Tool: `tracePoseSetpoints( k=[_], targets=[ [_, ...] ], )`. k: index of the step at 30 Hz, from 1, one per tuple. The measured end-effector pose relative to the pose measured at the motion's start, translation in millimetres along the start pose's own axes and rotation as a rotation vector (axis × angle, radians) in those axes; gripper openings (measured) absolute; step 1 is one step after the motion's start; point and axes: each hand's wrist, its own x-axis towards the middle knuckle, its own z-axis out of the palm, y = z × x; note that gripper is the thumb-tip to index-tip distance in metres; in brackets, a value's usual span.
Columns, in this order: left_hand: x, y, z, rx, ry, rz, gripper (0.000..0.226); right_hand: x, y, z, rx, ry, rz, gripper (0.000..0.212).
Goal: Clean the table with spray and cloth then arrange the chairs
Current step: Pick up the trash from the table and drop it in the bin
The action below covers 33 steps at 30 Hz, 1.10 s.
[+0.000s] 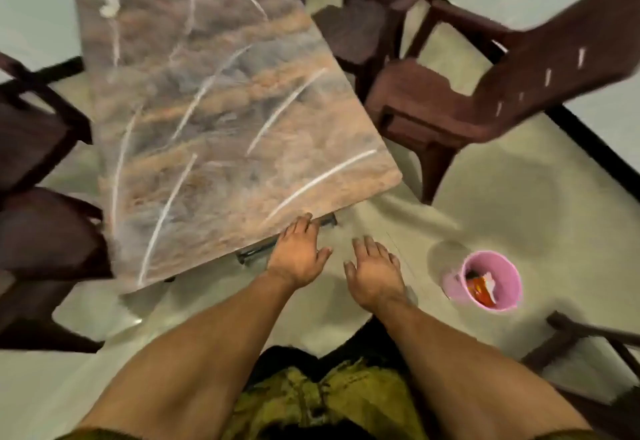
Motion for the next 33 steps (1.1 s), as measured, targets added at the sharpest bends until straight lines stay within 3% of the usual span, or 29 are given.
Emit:
tracePoseSetpoints(
  k=[6, 12, 17, 22, 29, 33],
  targets=[
    [-105, -152, -47, -0.085, 0.133, -0.287, 0.069, -7, -182, 16, -0.102, 0.013, -0.278, 0.060],
    [-147, -255, -81, -0.105, 0.207, -0.407, 0.069, 11, -305, 31, -0.124, 0.048, -0.439, 0.057],
    [-131, -338, -110, -0.073, 0.221, -0.374, 0.073, 51, -379, 53, -0.124, 0.068, -0.448, 0.055],
    [-100, -422, -146, -0.050, 0.128, -0.312, 0.077, 95, -458, 71, -0.106, 0.008, -0.402, 0.057],
    [-36, -467, -217, 0.020, 0.145, -0.122, 0.069, 129, -530, 41, -0.015, 0.032, -0.294, 0.060],
    [5, -480, -249, 0.099, 0.050, -0.005, 0.074, 155, -545, 27, 0.073, 0.061, -0.157, 0.063]
  ],
)
